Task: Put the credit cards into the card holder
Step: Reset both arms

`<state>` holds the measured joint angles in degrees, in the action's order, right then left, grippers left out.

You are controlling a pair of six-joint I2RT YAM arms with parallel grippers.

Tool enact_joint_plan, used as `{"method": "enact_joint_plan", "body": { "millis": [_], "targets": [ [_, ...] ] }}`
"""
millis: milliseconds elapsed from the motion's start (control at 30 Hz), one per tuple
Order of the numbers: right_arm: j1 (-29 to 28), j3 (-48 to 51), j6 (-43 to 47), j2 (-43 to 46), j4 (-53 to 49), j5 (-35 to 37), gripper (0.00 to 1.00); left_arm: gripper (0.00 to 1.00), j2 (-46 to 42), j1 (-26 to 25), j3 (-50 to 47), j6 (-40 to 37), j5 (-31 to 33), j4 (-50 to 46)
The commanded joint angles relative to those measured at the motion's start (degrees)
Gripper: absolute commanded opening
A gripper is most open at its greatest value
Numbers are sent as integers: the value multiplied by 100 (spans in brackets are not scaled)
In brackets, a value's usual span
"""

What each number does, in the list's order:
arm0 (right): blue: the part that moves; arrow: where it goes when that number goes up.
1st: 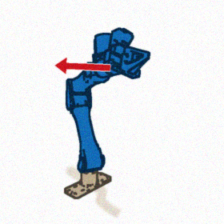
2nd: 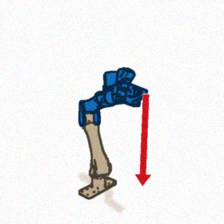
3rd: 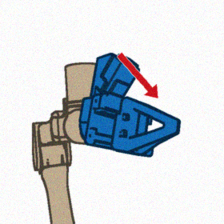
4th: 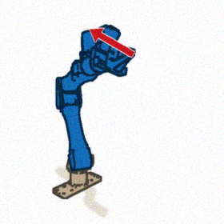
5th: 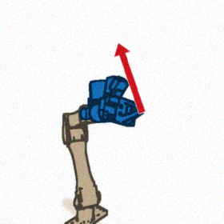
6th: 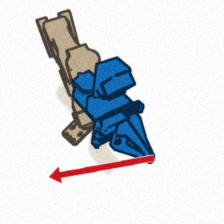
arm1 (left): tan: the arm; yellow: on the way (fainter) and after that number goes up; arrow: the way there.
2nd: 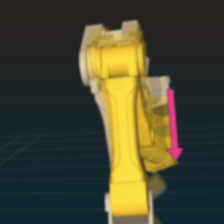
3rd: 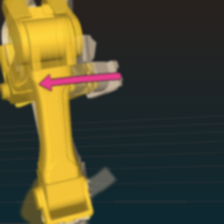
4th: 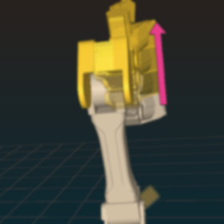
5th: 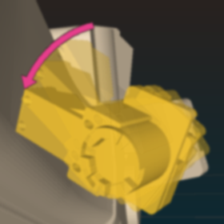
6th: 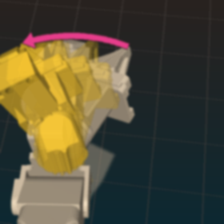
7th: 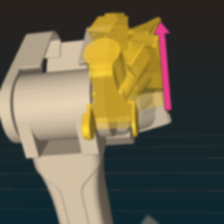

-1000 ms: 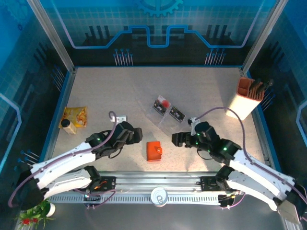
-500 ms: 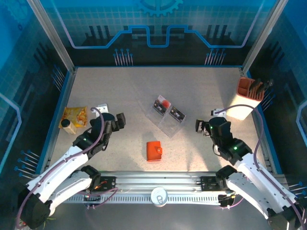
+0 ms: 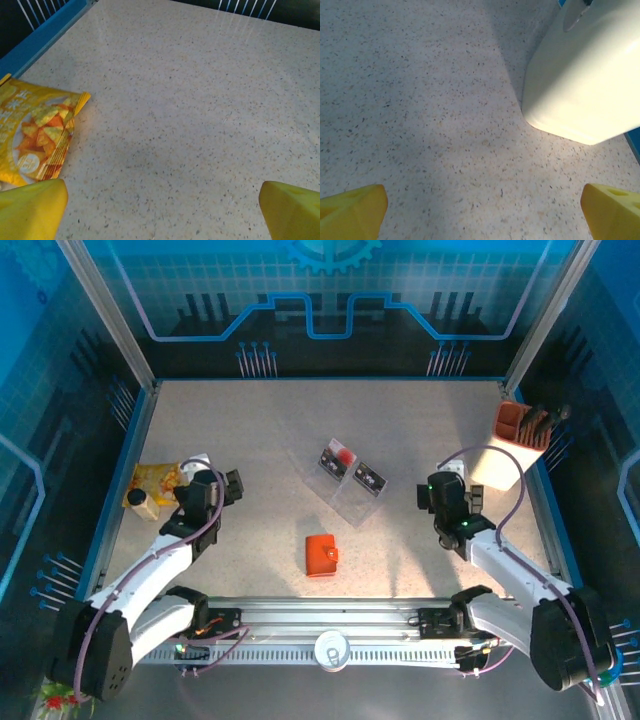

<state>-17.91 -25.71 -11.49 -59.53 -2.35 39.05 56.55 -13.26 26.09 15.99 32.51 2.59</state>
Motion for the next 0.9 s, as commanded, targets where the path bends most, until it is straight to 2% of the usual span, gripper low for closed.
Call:
{"method": "enact_joint_plan", "body": {
  "millis": [0, 100, 400, 500, 633, 867],
  "targets": [
    [92, 401, 368, -200, 1375, 221, 100, 99, 40, 224, -65, -533, -352, 621],
    [112, 422, 510, -442, 1732, 54, 100, 99, 65, 525, -199, -595, -484, 875],
    [147, 858, 1261, -564, 3347, -411, 100, 99, 538, 1421, -314, -797, -1797, 1969],
    [183, 917, 1473, -807, 3920, -578, 100, 99, 908, 1449, -377, -850, -2140, 2490],
    [213, 904, 1731, -1324, 4750, -936, 100, 99, 1656, 1446, -391, -977, -2206, 3145],
    [310, 505, 1879, -2129, 5190, -1698, 100, 99, 2342, 1444, -203, -1194, -2374, 3693]
  ]
}}
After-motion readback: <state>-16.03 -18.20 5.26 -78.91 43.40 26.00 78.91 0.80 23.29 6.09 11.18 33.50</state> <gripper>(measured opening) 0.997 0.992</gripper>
